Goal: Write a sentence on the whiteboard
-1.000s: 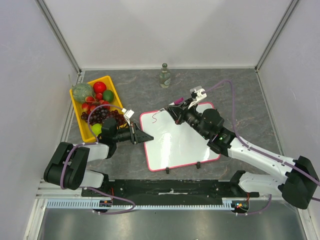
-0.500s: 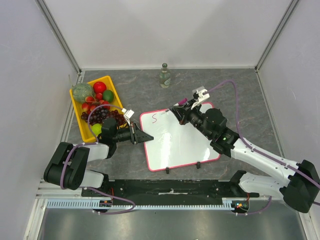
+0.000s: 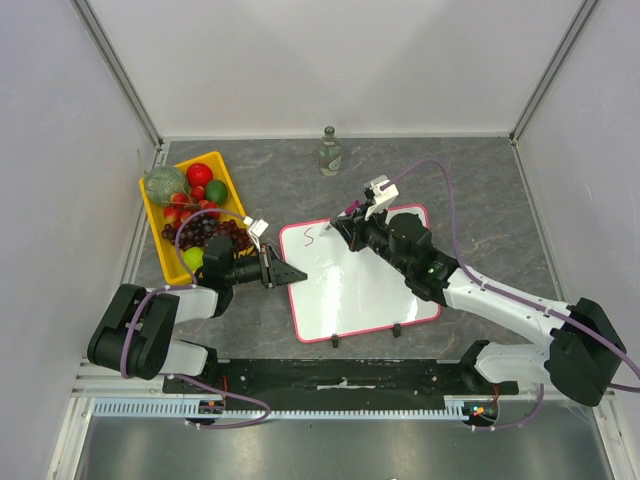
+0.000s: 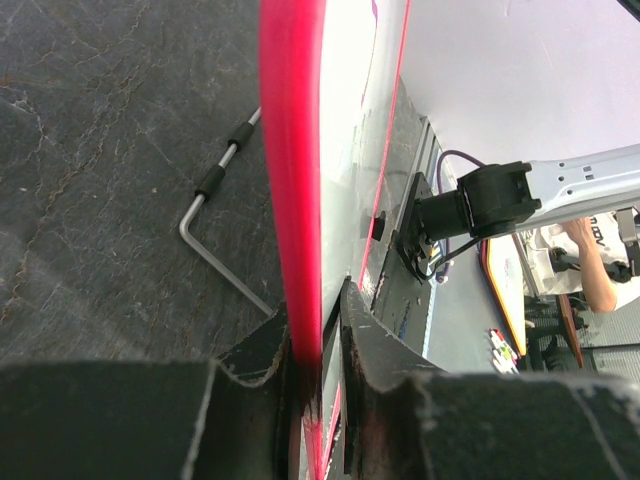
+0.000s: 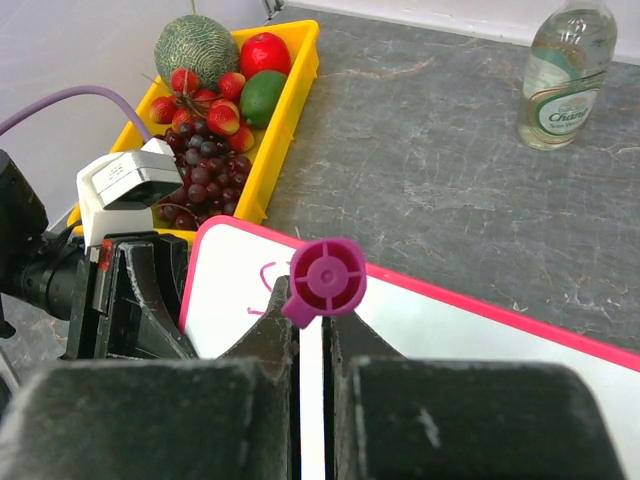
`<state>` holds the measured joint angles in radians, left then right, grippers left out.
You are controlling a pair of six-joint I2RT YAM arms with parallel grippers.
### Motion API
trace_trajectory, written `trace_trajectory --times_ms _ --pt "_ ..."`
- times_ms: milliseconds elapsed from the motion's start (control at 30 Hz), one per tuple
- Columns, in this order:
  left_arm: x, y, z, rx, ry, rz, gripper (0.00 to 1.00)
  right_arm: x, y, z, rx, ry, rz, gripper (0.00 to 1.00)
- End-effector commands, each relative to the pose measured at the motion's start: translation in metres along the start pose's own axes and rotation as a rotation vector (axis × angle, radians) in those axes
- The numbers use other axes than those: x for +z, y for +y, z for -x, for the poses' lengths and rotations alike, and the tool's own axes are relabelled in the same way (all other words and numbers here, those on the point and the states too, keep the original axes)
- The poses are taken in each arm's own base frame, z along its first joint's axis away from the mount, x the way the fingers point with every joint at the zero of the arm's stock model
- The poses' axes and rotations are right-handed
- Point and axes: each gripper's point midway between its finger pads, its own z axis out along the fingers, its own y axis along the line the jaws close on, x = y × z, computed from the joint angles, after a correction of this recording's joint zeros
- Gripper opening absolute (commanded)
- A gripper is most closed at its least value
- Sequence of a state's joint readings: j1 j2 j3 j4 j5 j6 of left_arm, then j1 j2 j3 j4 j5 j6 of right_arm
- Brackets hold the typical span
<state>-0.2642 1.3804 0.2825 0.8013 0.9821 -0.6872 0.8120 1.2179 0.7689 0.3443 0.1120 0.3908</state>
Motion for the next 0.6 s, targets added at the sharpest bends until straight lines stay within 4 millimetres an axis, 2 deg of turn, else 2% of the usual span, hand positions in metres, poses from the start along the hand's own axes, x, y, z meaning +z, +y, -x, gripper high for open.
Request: trace_trajectory --times_ms 0,267,567 --pt "0.000 0.019 -0.016 0.029 0.036 0.062 0.02 0.008 0.015 0.037 0.000 -0.106 0.042 0.00" --pt "0.000 0.019 -0.016 0.029 0.037 0.061 0.02 0.008 0.015 0.038 0.006 -0.113 0.043 0.00" --pt "0.000 0.019 -0.016 0.029 0.037 0.061 0.02 0.014 0.010 0.021 0.002 -0.072 0.026 0.00"
